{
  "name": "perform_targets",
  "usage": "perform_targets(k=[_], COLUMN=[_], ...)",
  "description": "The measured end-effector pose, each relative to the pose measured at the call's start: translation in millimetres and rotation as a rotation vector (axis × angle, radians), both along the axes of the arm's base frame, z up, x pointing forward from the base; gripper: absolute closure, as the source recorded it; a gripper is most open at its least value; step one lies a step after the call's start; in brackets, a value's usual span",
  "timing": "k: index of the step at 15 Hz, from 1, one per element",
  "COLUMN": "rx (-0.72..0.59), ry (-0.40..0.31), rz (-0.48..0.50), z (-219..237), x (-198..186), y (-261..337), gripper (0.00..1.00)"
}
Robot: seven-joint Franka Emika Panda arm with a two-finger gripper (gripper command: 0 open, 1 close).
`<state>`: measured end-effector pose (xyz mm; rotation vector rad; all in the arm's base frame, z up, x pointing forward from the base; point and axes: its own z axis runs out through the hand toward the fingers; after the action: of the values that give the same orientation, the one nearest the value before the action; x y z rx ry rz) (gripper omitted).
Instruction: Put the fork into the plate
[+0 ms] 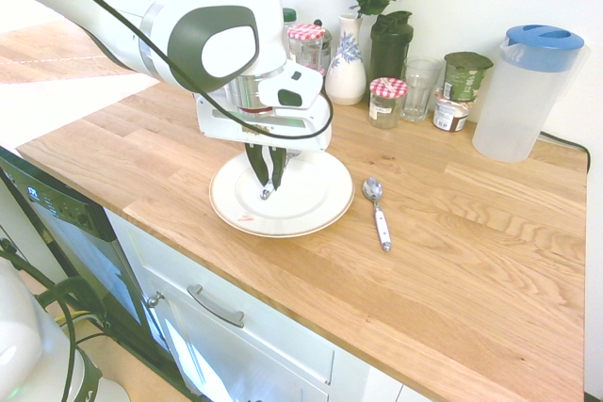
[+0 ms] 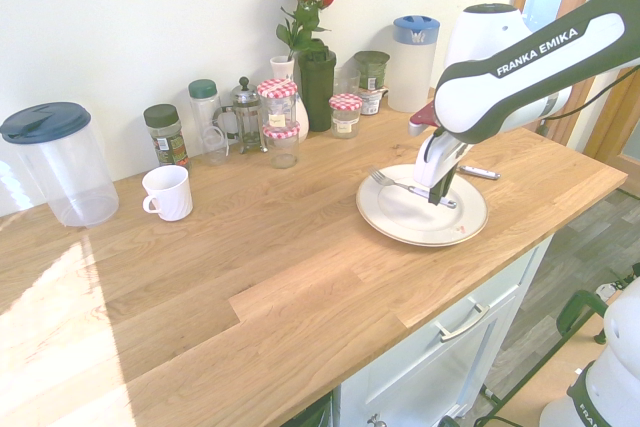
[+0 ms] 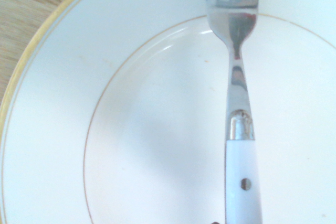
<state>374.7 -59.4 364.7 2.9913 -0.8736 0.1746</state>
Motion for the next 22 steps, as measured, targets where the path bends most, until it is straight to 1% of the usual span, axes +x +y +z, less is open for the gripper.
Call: perform_targets(k=[3,4,8,16,20,22], rx=[0.001,0.002,0.006,0.014,0.01,0.003], ry=[0.009,0.015,0.04,0.066,0.066,0.034], rz=[-0.001,-0.001,-0.002,-0.009,-0.011,-0.016], z=[-0.9,-1.5,-4.0,-10.2,-9.7,-2.0], x=[-0.9,-1.5,-4.1,-5.8,-7.0,-6.0], y=[0.1,0.2,-0.1,-3.2,-9.6,-13.4], gripper=[1.0,0.0,0.0,0.0,0.0,0.0])
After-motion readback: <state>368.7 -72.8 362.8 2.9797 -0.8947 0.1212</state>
